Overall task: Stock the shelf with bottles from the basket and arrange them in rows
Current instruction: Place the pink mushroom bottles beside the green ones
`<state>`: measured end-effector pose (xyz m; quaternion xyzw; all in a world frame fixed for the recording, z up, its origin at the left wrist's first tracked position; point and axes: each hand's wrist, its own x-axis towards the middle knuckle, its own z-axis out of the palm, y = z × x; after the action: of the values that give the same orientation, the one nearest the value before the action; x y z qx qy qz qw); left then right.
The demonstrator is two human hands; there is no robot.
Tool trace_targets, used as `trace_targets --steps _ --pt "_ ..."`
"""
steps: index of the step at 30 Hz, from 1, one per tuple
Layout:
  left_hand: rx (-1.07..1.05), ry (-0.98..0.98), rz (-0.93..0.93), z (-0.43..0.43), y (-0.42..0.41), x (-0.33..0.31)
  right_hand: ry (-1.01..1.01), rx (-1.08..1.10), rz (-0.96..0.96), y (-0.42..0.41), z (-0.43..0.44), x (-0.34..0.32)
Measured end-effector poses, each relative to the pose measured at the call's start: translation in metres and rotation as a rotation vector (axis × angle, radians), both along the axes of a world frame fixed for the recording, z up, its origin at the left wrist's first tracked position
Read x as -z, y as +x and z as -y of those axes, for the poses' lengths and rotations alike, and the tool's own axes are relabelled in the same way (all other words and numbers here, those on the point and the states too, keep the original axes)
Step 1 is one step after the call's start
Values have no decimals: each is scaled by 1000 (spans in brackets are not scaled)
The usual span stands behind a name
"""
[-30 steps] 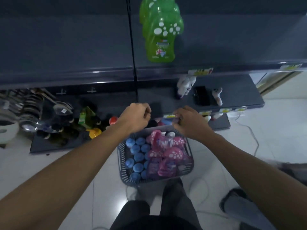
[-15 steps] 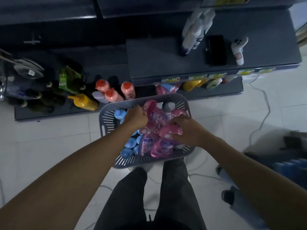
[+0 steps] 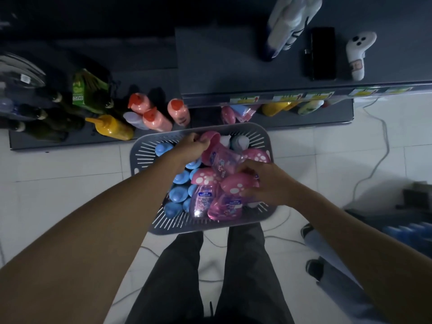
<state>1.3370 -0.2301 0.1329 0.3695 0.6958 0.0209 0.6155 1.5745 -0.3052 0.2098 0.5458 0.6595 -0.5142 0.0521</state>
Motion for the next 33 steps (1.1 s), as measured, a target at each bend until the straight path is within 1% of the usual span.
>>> trace_targets --steps 4,6,7,10,14,17,20,22,25,31,33 --pt "-57 -16 61 2 -10 -8 -9 20 33 0 2 1" --pt "-67 26 63 7 -16 -19 7 18 71 -1 3 0" --pt "-45 64 32 9 -19 -25 19 18 88 -2 4 -1" --pt "96 242 -77 15 -25 -47 67 9 120 -8 5 -9" --pt "304 508 -132 18 -18 -81 160 -48 172 -24 2 -24" --pt "480 693 -278 17 -10 -112 243 -67 216 -37 1 -42" --pt "568 787 -363 14 -7 -146 376 -70 266 -46 0 -68" --pt "615 838 -391 13 -8 -169 472 -57 250 -49 -2 -91" --pt "704 937 -419 9 -11 -205 548 -65 269 -54 -7 -132" --pt "753 1123 -432 -4 -15 -282 741 -94 421 -56 -17 -208" --pt "763 1183 -439 -8 -14 -306 788 -83 438 -54 -19 -232"
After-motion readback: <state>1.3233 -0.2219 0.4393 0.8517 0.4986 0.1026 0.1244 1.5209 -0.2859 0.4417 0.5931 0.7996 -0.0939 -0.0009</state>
